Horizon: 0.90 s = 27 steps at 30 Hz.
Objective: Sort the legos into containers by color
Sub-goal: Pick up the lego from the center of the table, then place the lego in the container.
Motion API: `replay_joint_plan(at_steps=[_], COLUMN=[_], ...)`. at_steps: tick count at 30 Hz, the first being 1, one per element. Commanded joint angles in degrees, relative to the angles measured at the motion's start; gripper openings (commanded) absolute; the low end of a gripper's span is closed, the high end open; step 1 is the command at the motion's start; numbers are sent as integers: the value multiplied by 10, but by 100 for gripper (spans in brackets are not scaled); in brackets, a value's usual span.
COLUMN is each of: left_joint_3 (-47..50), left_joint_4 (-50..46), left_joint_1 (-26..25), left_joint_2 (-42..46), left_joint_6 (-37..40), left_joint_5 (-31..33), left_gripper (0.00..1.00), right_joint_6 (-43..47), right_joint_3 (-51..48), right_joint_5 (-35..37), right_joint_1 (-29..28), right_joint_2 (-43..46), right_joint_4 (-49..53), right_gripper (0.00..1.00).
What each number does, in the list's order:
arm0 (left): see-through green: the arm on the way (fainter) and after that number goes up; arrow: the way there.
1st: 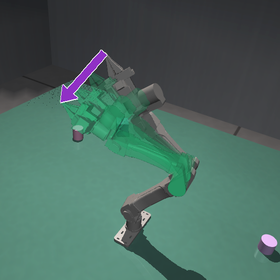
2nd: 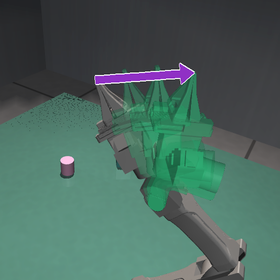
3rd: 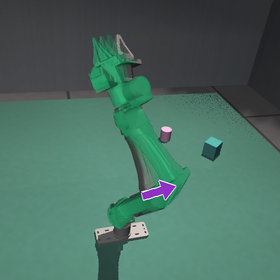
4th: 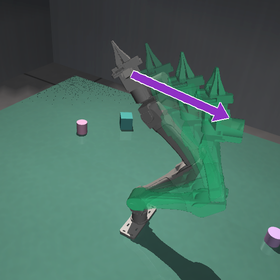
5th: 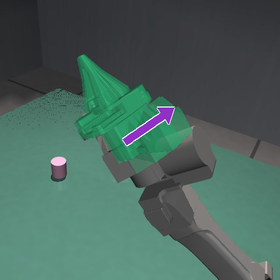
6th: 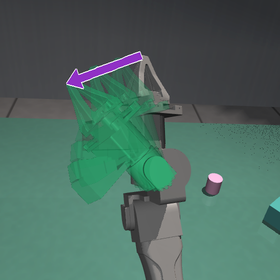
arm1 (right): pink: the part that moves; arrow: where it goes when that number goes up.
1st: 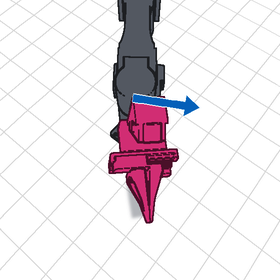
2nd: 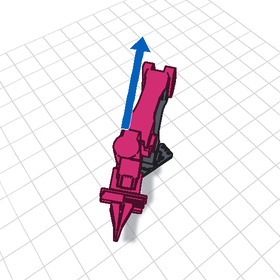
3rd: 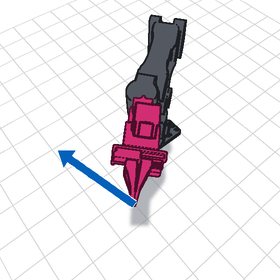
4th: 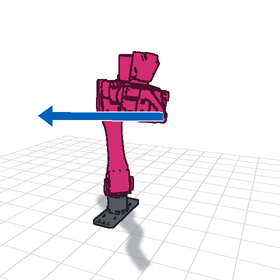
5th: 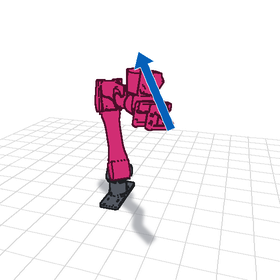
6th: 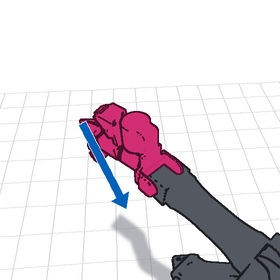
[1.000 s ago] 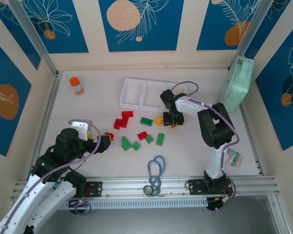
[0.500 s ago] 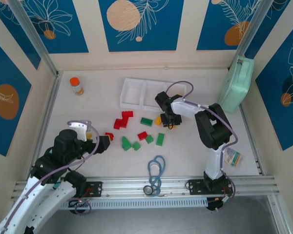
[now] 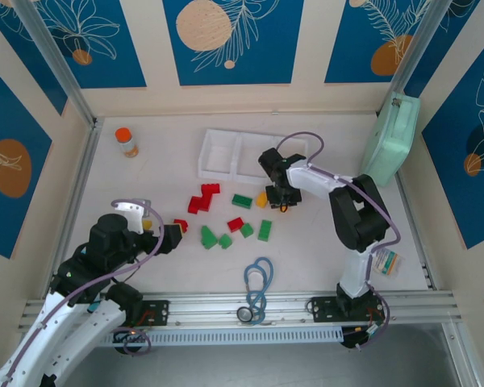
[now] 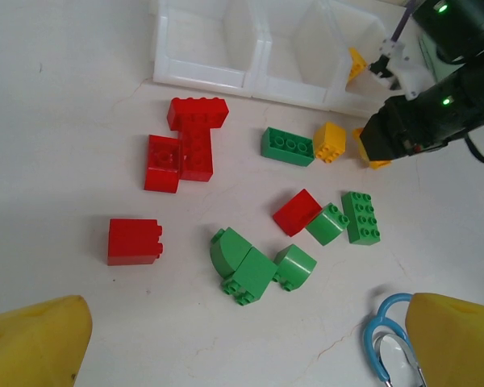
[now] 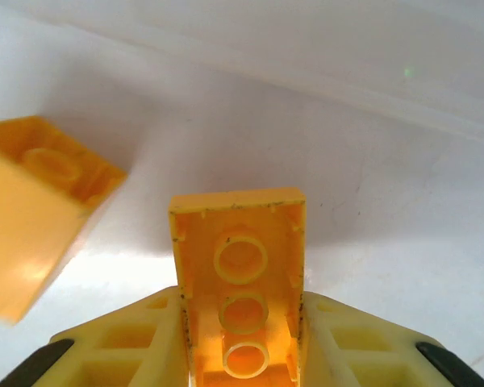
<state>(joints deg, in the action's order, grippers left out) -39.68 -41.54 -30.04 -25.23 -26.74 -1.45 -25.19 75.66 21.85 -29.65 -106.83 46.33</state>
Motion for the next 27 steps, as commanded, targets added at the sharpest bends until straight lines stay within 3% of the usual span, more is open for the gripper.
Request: replay_joint_plan(at_steps=[1, 7, 17, 27], left_joint_3=[3, 3, 2, 2], left_joint_4=[2, 2, -1, -2], left_joint_1=[-8, -8, -8, -9], left_joint_2=[5, 6, 11, 14], left_joint_6=[-2, 0, 0, 1], left_joint_5=[-8, -8, 4, 7], left_gripper=[99, 99, 99, 99], right_joint_6=[-8, -13, -8, 8], right_joint_3=[20, 47, 140, 236], right_joint_5=[-36, -40, -143, -170], right_joint_1=[8, 41, 123, 152], right_joint_2=[56, 90, -8, -101], right_joint_4=[18, -7, -60, -52], right_gripper=[34, 34, 33, 34])
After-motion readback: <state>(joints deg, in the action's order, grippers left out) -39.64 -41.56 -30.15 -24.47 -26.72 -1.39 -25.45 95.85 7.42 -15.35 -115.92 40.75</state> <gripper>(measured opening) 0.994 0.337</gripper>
